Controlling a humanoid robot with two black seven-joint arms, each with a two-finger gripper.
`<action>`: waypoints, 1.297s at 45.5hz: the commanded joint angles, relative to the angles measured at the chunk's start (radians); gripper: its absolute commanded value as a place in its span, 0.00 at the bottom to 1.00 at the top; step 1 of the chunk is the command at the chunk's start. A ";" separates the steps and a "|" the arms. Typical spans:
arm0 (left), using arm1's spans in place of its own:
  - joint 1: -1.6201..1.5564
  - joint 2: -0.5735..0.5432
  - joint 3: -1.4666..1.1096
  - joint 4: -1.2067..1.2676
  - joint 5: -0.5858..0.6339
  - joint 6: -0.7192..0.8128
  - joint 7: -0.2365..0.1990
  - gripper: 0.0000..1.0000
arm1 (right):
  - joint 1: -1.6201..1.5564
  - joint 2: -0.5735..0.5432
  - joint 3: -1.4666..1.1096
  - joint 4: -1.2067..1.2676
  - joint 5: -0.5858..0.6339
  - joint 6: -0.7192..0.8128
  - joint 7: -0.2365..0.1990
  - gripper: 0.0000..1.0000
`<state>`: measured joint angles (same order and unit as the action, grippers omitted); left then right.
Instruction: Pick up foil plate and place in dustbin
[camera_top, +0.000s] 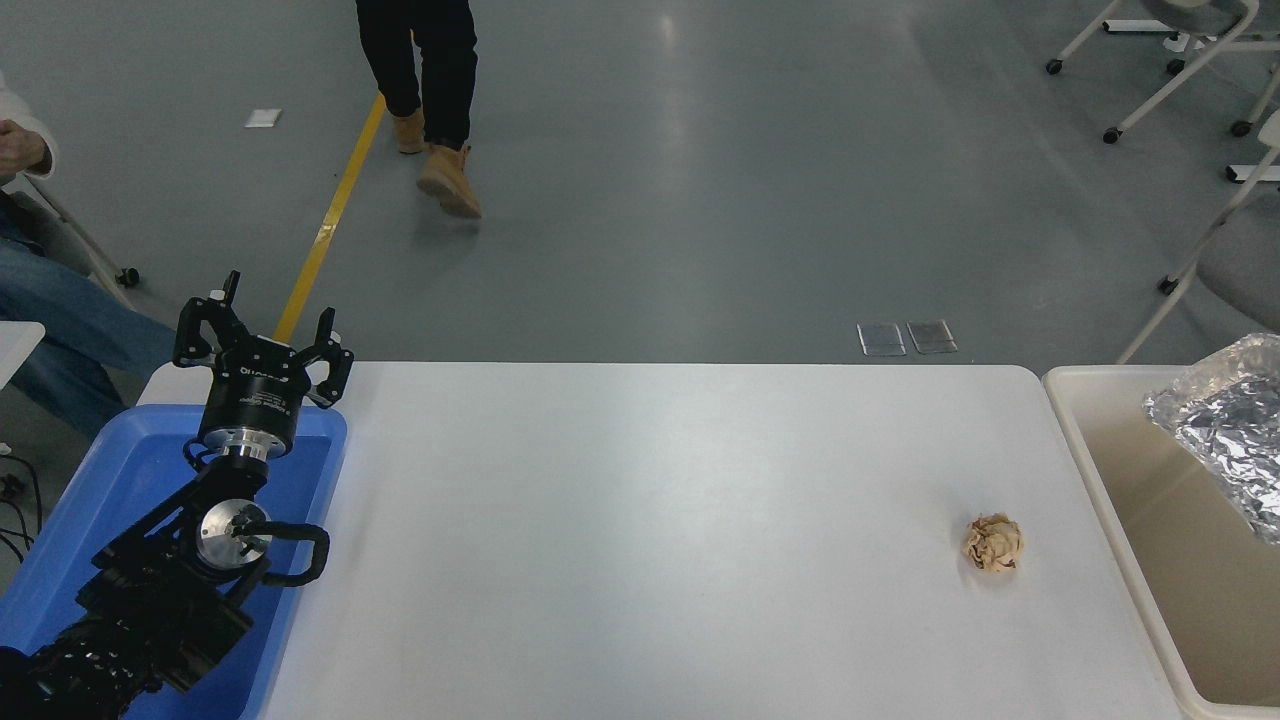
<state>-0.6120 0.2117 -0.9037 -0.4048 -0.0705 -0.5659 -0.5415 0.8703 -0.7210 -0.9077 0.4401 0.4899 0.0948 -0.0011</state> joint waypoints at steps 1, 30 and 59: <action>0.000 0.000 -0.001 0.000 0.000 0.000 0.000 0.99 | -0.057 0.006 0.032 -0.023 0.001 -0.014 -0.013 0.53; 0.000 0.000 -0.001 0.001 0.000 0.000 0.000 0.99 | 0.283 0.012 0.053 -0.049 -0.157 -0.021 -0.005 1.00; 0.000 0.000 0.000 0.000 0.000 0.000 0.000 0.99 | 0.719 0.380 0.049 0.100 -0.566 0.240 -0.014 1.00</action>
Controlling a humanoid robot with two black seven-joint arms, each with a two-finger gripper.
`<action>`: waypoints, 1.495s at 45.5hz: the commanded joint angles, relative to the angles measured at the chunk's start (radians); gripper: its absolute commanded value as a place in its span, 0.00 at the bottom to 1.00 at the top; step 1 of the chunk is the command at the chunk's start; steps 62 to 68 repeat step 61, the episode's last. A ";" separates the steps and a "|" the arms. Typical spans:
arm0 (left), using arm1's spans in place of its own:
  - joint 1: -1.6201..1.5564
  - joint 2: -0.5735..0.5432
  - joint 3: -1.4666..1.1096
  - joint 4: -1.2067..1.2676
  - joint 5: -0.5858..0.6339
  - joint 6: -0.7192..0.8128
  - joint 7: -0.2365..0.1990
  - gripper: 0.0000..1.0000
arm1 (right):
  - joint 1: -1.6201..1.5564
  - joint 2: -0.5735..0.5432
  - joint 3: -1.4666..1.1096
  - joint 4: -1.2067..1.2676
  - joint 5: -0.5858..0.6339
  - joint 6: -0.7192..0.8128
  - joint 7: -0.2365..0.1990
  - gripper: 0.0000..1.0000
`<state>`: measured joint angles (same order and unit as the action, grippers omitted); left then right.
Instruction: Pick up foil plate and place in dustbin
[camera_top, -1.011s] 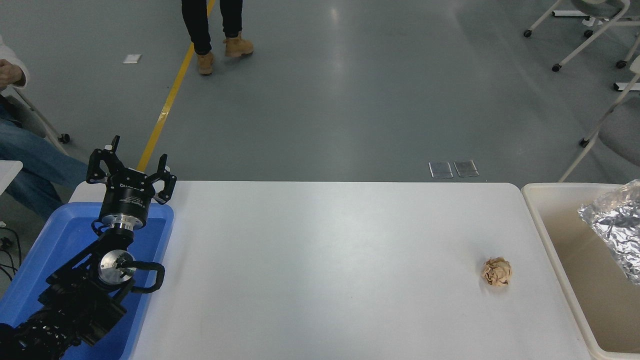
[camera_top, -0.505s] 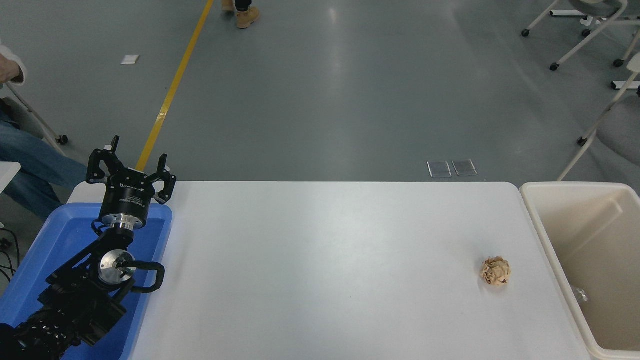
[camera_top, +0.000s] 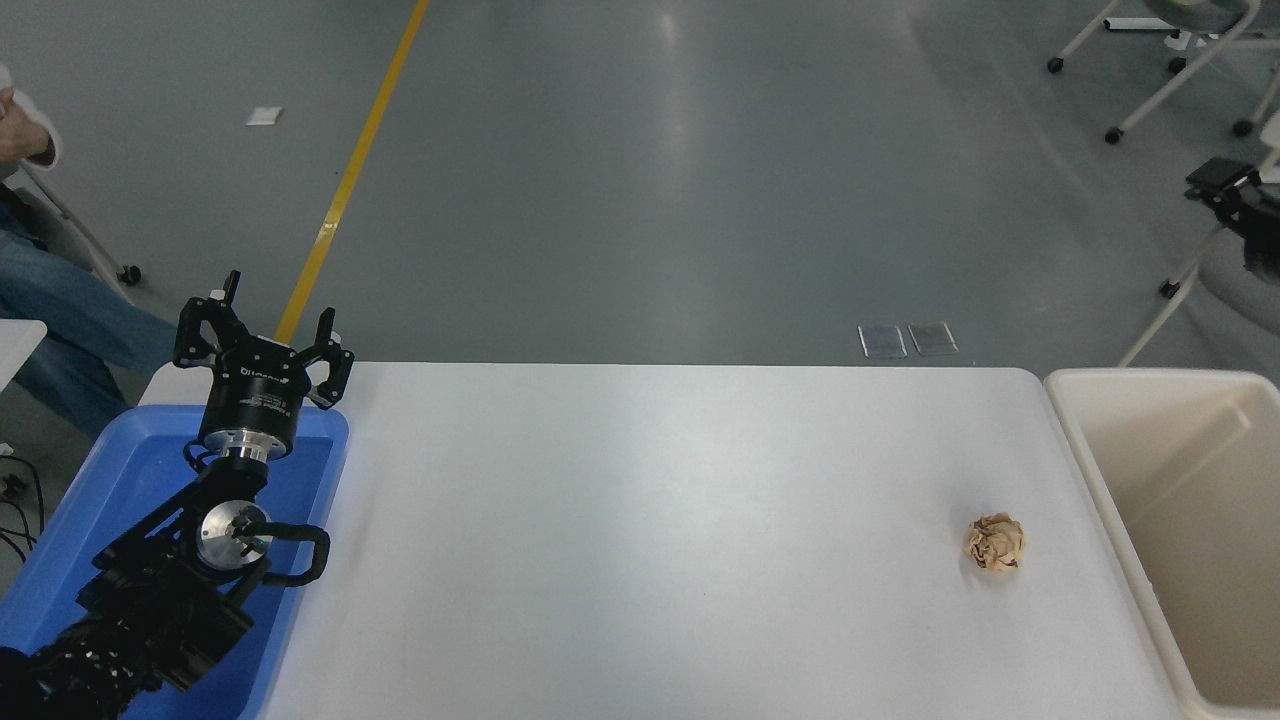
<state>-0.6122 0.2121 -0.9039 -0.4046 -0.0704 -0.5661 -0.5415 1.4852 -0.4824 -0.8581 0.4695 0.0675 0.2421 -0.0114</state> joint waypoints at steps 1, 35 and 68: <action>0.000 0.001 0.000 0.000 0.000 0.000 0.000 0.99 | 0.109 0.152 -0.001 0.081 -0.152 0.097 -0.004 1.00; 0.000 0.000 0.000 0.000 0.000 0.002 0.000 0.99 | 0.492 0.028 -0.079 0.830 -0.152 0.419 -0.200 1.00; 0.000 0.000 0.000 0.000 0.000 0.002 0.000 0.99 | 0.567 0.001 -0.068 0.891 -0.166 0.447 -0.331 1.00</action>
